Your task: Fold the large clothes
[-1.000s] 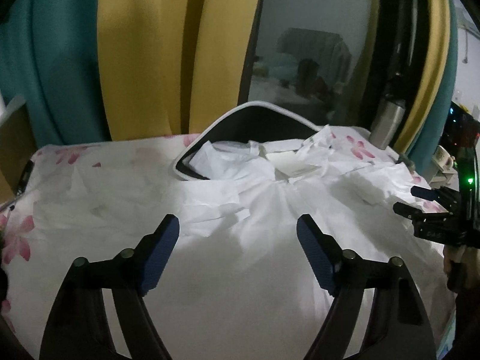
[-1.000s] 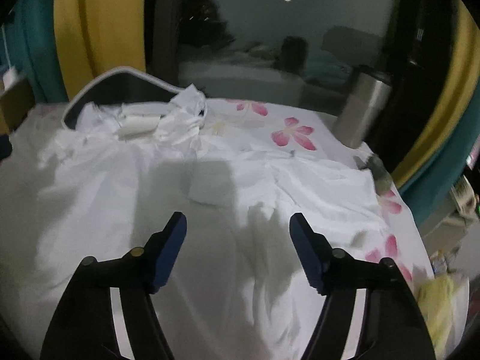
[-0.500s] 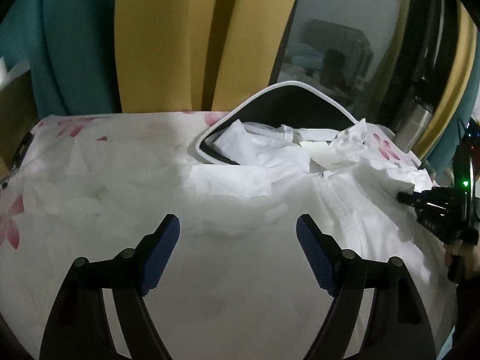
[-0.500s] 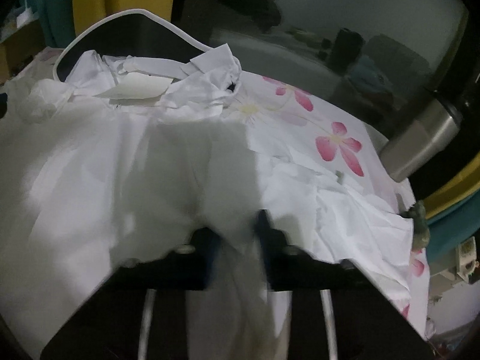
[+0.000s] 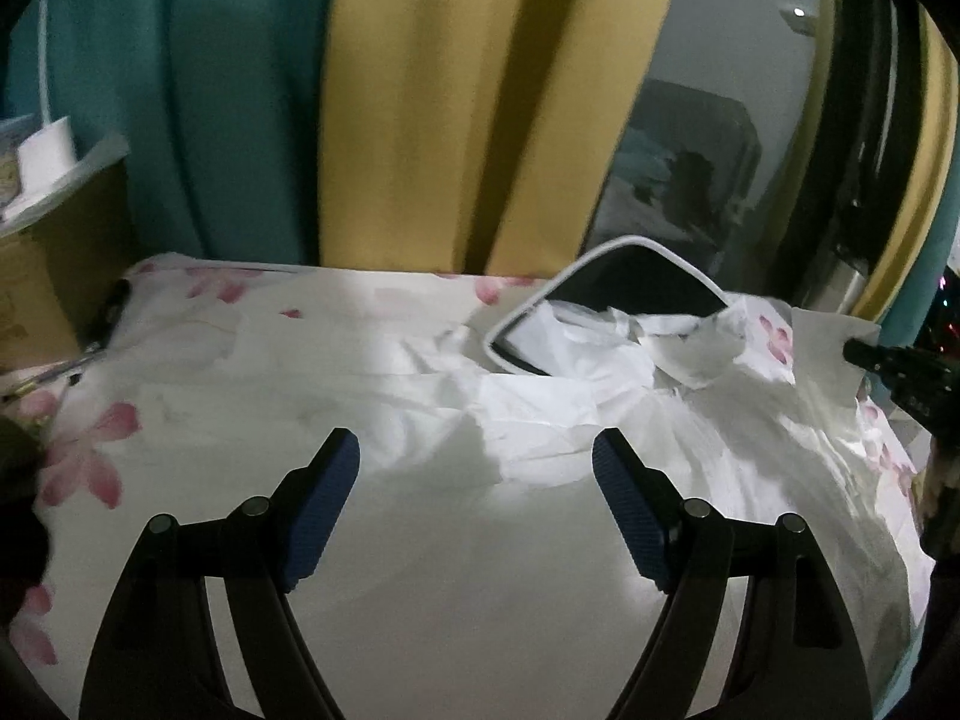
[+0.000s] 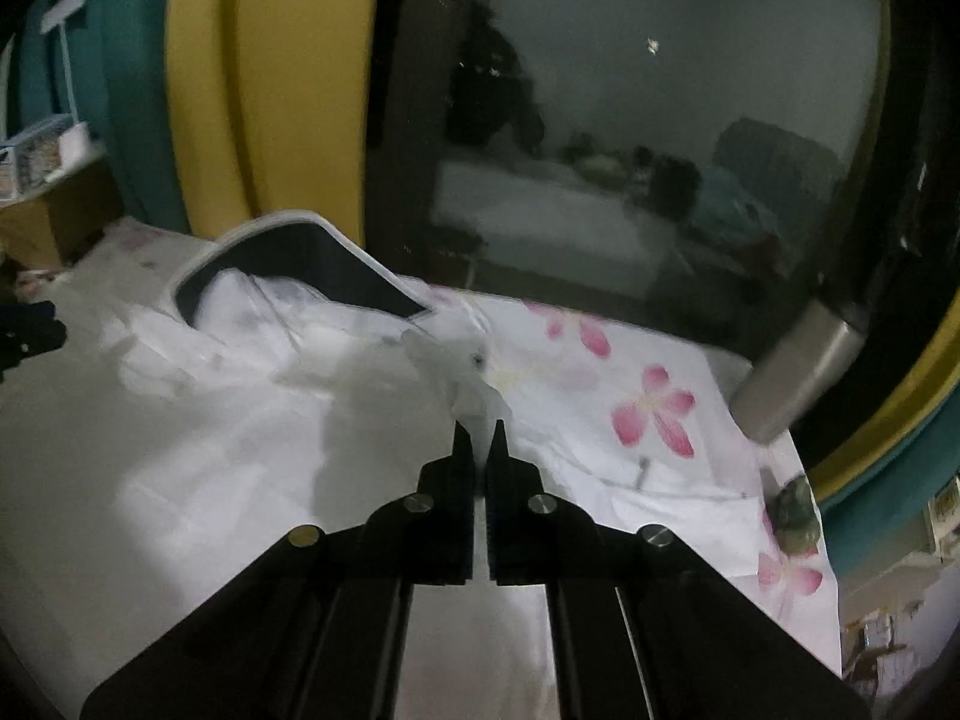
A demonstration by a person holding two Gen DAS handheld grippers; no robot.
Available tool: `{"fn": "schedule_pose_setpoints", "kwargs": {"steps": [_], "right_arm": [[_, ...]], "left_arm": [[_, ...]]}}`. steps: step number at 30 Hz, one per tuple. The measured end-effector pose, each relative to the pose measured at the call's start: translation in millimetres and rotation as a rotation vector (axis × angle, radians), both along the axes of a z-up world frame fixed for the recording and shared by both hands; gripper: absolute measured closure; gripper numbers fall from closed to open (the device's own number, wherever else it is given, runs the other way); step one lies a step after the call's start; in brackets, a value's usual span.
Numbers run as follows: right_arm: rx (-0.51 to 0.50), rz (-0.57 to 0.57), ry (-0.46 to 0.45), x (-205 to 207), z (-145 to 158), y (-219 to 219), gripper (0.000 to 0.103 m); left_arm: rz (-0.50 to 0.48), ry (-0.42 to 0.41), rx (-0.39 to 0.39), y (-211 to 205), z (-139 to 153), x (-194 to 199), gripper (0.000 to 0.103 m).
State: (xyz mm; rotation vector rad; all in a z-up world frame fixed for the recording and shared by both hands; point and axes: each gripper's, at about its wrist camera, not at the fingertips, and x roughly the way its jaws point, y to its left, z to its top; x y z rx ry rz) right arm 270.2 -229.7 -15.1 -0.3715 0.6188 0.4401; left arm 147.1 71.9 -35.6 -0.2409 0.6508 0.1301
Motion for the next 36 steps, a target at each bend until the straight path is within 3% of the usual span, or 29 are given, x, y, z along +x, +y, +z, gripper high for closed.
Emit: {"fn": "schedule_pose_setpoints", "kwargs": {"steps": [9, 19, 27, 33, 34, 36], "right_arm": [[0.047, 0.111, 0.02, -17.3, 4.4, 68.6, 0.1], [0.06, 0.204, 0.09, -23.7, -18.6, 158.1, 0.1], [0.097, 0.205, 0.157, -13.0, -41.9, 202.4, 0.1], [0.096, 0.155, 0.215, 0.6, -62.1, 215.0, 0.1], [0.097, 0.142, 0.228, 3.4, -64.0, 213.8, 0.098], [0.11, 0.11, 0.239, 7.1, -64.3, 207.9, 0.082]], "left_arm": [[0.054, -0.018, -0.017, 42.7, 3.3, -37.0, 0.02], [0.113, -0.017, -0.055, 91.8, -3.8, -58.6, 0.02], [0.132, -0.006, -0.08, 114.4, -12.2, -60.1, 0.02], [0.084, 0.013, -0.065, 105.7, -14.1, -46.6, 0.02], [0.067, 0.015, -0.056, 101.3, -13.0, -42.5, 0.02], [0.029, 0.018, -0.044, 92.8, -10.9, -34.2, 0.02]]}}
